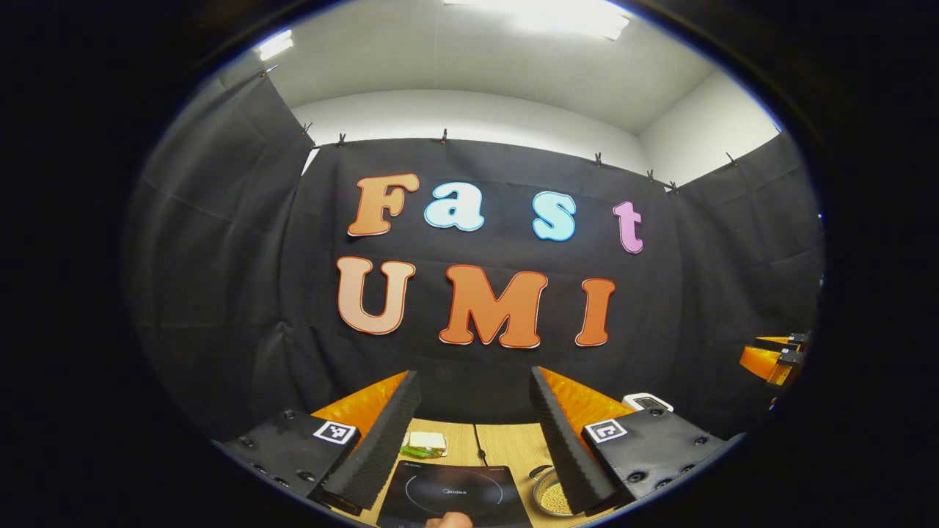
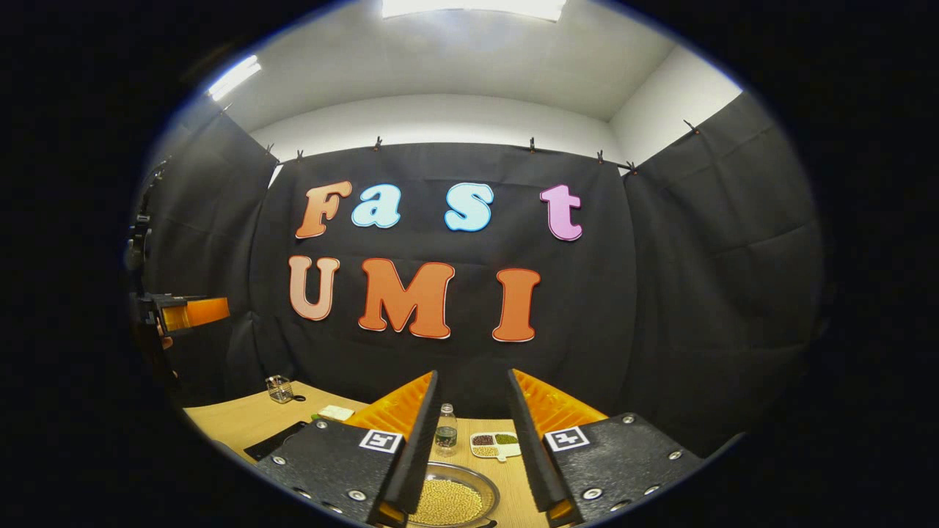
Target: First push the handle of the pot to place it horizontally, then grasp the pot with both hands and set it on the induction cooktop.
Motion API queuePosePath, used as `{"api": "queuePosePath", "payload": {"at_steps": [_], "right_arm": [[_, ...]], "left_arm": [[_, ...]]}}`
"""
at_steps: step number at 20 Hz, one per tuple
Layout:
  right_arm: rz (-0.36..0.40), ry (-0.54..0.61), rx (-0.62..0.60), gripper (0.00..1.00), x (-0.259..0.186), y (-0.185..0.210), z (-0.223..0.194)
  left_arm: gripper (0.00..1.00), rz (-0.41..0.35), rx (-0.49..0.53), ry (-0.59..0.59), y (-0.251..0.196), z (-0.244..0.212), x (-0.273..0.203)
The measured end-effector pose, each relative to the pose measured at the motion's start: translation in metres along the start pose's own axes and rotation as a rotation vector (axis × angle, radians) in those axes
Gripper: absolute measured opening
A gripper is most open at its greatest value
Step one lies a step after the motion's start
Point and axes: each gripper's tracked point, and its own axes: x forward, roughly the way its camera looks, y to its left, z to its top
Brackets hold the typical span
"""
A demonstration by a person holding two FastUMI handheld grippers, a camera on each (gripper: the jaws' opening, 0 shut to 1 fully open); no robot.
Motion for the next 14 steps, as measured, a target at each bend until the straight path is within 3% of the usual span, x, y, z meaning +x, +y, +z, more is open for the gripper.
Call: {"api": "queuePosePath", "payload": {"at_steps": [5, 8, 9, 14], "right_arm": [[-0.005, 0.023, 0.001, 0.35, -0.003, -0.003, -0.016], [-0.008, 0.050, 0.011, 0.30, -0.006, -0.007, -0.032], [-0.011, 0.063, 0.010, 0.22, -0.008, -0.008, -0.039], [-0.017, 0.113, 0.014, 0.08, -0.018, -0.009, -0.070]], "left_arm": [[0.98, -0.002, -0.001, 0.009, 0.000, -0.003, 0.000], [0.99, 0.000, -0.001, 0.002, 0.002, -0.001, 0.000], [0.99, 0.003, 0.000, -0.002, 0.002, 0.001, 0.000], [0.98, -0.001, 0.007, -0.011, 0.000, 0.002, -0.002]]}}
